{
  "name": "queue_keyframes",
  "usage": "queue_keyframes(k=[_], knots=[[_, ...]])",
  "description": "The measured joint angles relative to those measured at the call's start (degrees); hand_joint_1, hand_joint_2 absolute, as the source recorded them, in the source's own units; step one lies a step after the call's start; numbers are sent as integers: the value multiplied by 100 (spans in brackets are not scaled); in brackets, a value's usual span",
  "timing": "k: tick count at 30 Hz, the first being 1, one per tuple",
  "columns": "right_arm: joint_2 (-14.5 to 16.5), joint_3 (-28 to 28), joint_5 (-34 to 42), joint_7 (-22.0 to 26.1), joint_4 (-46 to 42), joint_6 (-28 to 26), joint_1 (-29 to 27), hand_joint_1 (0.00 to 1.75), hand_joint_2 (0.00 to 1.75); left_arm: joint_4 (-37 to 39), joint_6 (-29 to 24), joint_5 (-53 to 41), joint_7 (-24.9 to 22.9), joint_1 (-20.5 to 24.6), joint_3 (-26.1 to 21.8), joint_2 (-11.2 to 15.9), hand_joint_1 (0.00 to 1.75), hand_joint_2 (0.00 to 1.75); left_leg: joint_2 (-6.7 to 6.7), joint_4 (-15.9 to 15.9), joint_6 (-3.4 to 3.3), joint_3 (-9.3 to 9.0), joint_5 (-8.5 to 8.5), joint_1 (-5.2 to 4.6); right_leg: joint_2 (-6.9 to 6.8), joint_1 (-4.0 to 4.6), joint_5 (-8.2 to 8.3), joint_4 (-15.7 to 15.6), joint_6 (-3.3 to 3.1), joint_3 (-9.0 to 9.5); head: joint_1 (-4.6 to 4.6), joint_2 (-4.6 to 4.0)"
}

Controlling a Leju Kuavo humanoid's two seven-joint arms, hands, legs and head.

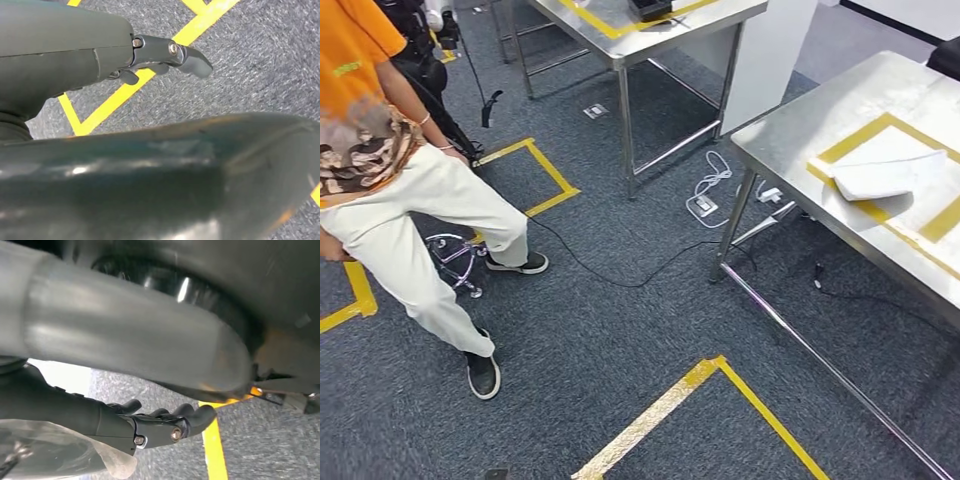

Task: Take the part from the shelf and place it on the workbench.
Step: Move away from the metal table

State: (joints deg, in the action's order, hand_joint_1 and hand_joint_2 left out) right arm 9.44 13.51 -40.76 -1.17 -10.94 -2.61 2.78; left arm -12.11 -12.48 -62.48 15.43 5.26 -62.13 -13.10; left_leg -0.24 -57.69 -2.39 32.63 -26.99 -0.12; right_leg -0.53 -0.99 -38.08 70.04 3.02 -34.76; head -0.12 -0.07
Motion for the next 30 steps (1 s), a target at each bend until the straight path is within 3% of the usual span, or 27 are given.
queue_keyframes(k=[1, 2, 3, 4, 6, 8, 10, 12, 14, 16, 17, 18, 19, 21, 23, 25, 27, 29, 30], knots=[[0, 0, 2, 4, 1, 6, 5, 0, 0, 0, 2, -1, -1, -1, 8, -2, 0, 0, -76, -1, -5, 0, 1, -7, 24, 6, -56, 285, -6, -159, 0, 0], [0, 0, 2, 8, 2, 20, 12, 0, 0, 0, 6, -1, -1, -4, 15, -3, 0, 0, -157, -3, -7, -4, 2, -14, 34, 11, 0, 374, -17, -231, 2, 0], [0, 0, 1, 9, 2, 38, 19, 0, 0, 0, 10, -1, -2, -5, 21, -4, 0, 0, -243, -6, -7, -11, 2, -18, 50, 15, 171, 220, -34, -187, 1, 0], [0, 1, -4, 5, 2, 58, 21, 0, 0, 0, 13, -2, -3, -3, 27, -5, 0, 0, -334, -12, -6, -17, 1, -21, 99, 16, 411, -129, -57, -51, 2, 0], [-1, 1, -11, 0, 5, 92, 10, 0, 0, 0, 13, -3, -4, 4, 44, -14, 0, 0, -501, -41, 13, -4, -4, -27, 355, 3, 741, -888, -106, 265, 2, 0], [-2, 2, -15, 0, 9, 106, 5, 0, 0, 0, 7, -2, -4, 5, 54, -22, 0, 0, -630, -66, 72, 47, 6, -19, 521, -1, 787, -1210, -138, 421, -1, 0], [1, 2, -20, 1, 10, 110, 7, 0, 0, 0, -6, 1, -6, -10, 56, -22, 0, 0, -728, -66, 144, 86, 28, -2, 425, -1, 795, -1247, -178, 462, 0, 0], [6, 2, -25, 6, 10, 110, 5, 0, 0, 0, -16, 5, -7, -23, 56, -24, 0, 0, -531, -195, 205, 147, -63, -21, 282, -21, 822, -1292, -241, 494, -28, 0], [8, 2, -31, 13, 10, 110, -13, 0, 0, 0, -18, 9, -7, -10, 56, -25, 0, 0, -184, -765, 266, 404, -387, -24, 103, -26, 816, -1316, -291, 521, -68, 0], [5, 2, -34, 14, 10, 110, -31, 0, 0, 0, -17, 10, -7, -2, 56, -25, 0, 0, -57, -1493, 320, 741, -694, 20, -87, -18, 791, -1314, -311, 534, -80, 0], [3, 2, -36, 15, 10, 111, -31, 0, 0, 0, -18, 10, -7, -8, 56, -25, 0, 0, -37, -1647, 340, 807, -704, 42, -174, -17, 778, -1314, -309, 543, -81, 0], [3, 2, -37, 15, 10, 113, -28, 0, 0, 0, -18, 10, -7, -15, 56, -22, 0, 0, -13, -1563, 352, 757, -597, 60, -251, -18, 765, -1313, -300, 560, -84, 0], [4, 2, -40, 16, 10, 114, -23, 0, 0, 0, -19, 10, -7, -21, 56, -19, 0, 0, 38, -1265, 354, 601, -403, 72, -324, -20, 746, -1313, -284, 586, -84, 0], [8, 2, -50, 16, 10, 116, -21, 0, 0, 0, -19, 10, -7, -15, 56, -15, 0, 0, 280, -481, 329, 200, -86, 47, -454, -7, 695, -1309, -224, 630, -88, 0], [10, 2, -57, 16, 10, 117, -19, 0, 0, 0, -19, 10, -7, -1, 57, -21, 0, 0, 435, -110, 262, 16, -42, 2, -578, 21, 643, -1315, -151, 648, -79, 0], [11, 2, -61, 17, 10, 117, 5, 0, 0, 0, -19, 10, -7, -8, 57, -22, 0, 0, 341, -82, 182, 17, -66, -14, -690, 28, 613, -1340, -92, 720, -64, 0], [14, 1, -73, 28, 9, 132, 24, 0, 0, 0, -19, 10, -7, -22, 57, -20, 0, 0, 211, -45, 107, 11, -40, 6, -503, 8, 485, -1218, -40, 715, -32, 0], [15, 0, -86, 50, 10, 166, 16, 0, 0, 0, -19, 10, -6, -10, 58, -24, 0, 0, 80, -23, 48, 6, -19, 28, -134, -10, 155, -625, -16, 420, 12, 0], [15, 0, -92, 61, 11, 181, 6, 0, 0, 0, -18, 10, -5, -2, 59, -26, 0, 0, 11, -24, 32, 10, -20, 27, -28, -11, -18, -216, -15, 210, 22, 0]])
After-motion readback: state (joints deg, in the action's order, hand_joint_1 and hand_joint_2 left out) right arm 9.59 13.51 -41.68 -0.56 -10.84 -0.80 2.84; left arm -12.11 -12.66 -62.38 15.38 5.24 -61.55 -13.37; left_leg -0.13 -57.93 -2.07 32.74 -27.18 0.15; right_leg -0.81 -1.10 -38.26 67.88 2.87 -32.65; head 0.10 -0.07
